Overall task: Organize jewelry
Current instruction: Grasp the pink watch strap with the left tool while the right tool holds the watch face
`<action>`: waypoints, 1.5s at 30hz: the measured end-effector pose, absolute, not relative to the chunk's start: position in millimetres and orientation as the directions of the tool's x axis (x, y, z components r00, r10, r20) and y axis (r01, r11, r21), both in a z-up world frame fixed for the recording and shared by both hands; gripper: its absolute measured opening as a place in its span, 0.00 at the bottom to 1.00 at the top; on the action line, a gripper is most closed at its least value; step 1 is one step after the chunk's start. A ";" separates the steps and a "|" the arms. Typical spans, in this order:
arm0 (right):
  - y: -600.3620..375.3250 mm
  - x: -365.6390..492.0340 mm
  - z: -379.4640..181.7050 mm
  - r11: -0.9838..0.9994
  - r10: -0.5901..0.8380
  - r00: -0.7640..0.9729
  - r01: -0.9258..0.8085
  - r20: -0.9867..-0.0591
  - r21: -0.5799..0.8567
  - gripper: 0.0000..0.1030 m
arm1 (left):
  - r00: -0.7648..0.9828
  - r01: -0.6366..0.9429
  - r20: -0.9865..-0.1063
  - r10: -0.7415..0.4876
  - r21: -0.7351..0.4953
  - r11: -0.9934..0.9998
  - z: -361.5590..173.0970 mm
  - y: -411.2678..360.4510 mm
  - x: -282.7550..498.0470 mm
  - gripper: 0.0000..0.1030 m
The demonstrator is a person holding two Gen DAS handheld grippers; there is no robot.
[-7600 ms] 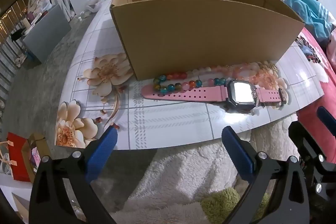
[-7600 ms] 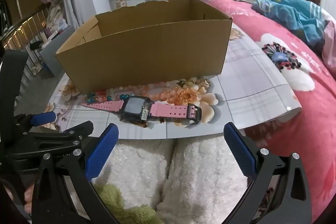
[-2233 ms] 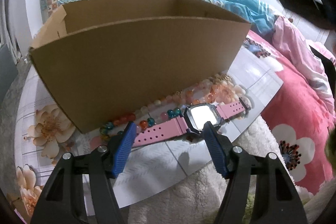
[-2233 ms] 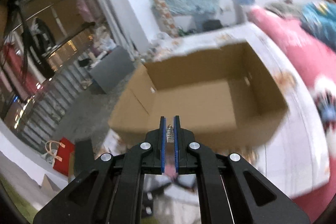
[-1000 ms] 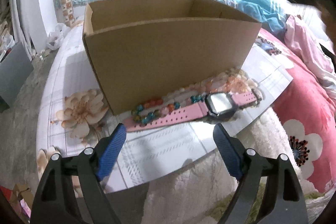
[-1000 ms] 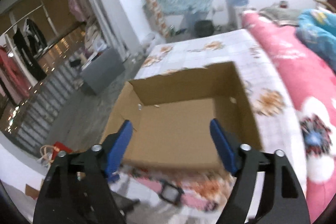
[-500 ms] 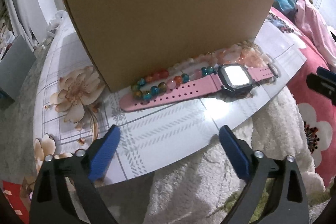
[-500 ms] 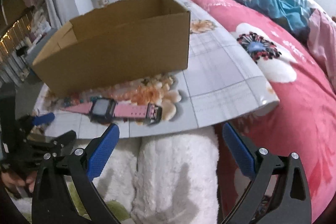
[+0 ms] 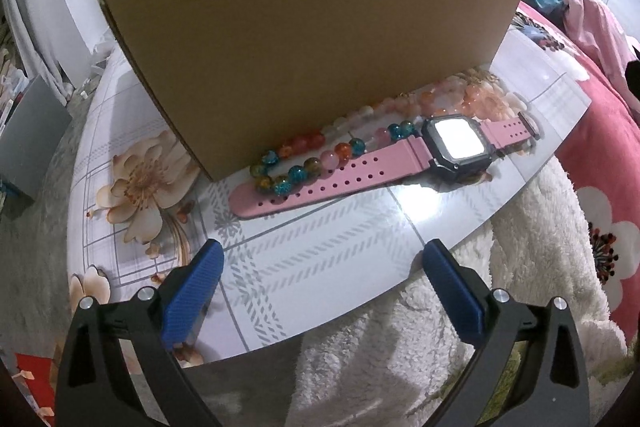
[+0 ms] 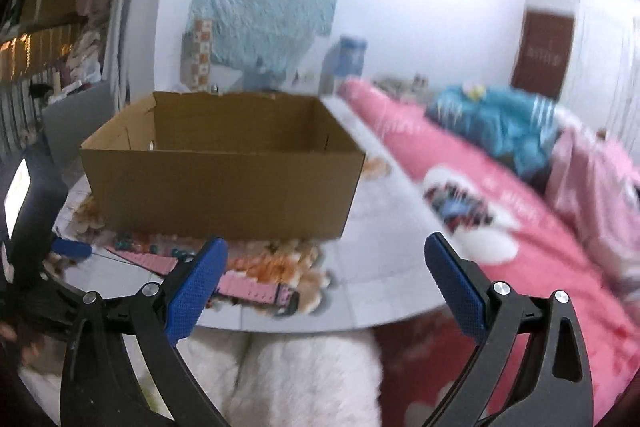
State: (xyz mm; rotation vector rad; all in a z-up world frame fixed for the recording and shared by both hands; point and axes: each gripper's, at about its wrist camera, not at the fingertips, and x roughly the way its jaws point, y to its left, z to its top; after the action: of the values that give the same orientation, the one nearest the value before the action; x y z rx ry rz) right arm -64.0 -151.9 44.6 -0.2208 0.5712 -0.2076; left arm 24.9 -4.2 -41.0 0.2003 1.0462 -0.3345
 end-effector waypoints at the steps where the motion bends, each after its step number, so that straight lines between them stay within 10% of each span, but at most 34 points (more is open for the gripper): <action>1: -151.6 -61.8 42.1 0.949 -0.266 0.814 0.128 -0.516 -0.287 0.92 | 0.456 0.361 -0.874 -0.170 0.007 0.932 -41.4 -5.4 25.1 0.96; 19: -179.4 -60.0 29.7 0.997 0.029 0.781 -0.065 -0.624 -0.035 0.81 | 0.541 0.470 -0.813 -0.216 0.078 0.879 -31.0 -18.1 9.6 0.94; 24: -158.8 -34.1 6.2 0.971 0.165 0.674 -0.241 -0.720 -0.003 0.56 | 0.594 0.526 -0.755 -0.277 0.104 0.844 -21.8 -26.5 -4.7 0.77; 29: -128.8 -9.8 -7.1 0.916 0.230 0.595 -0.399 -0.770 -0.034 0.51 | 0.577 0.564 -0.745 -0.335 0.066 0.823 -24.2 -26.6 -1.7 0.52; 45: -92.1 36.5 -37.4 0.810 0.222 0.435 -0.581 -0.873 -0.083 0.50 | 0.538 0.640 -0.734 -0.415 0.036 0.767 -26.0 -24.8 1.8 0.44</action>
State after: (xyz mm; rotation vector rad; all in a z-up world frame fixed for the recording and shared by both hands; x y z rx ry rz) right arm 36.5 -92.1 -37.4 -0.4032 1.0048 0.5168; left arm 1.8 -24.8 -26.0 0.3183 0.7776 -0.6400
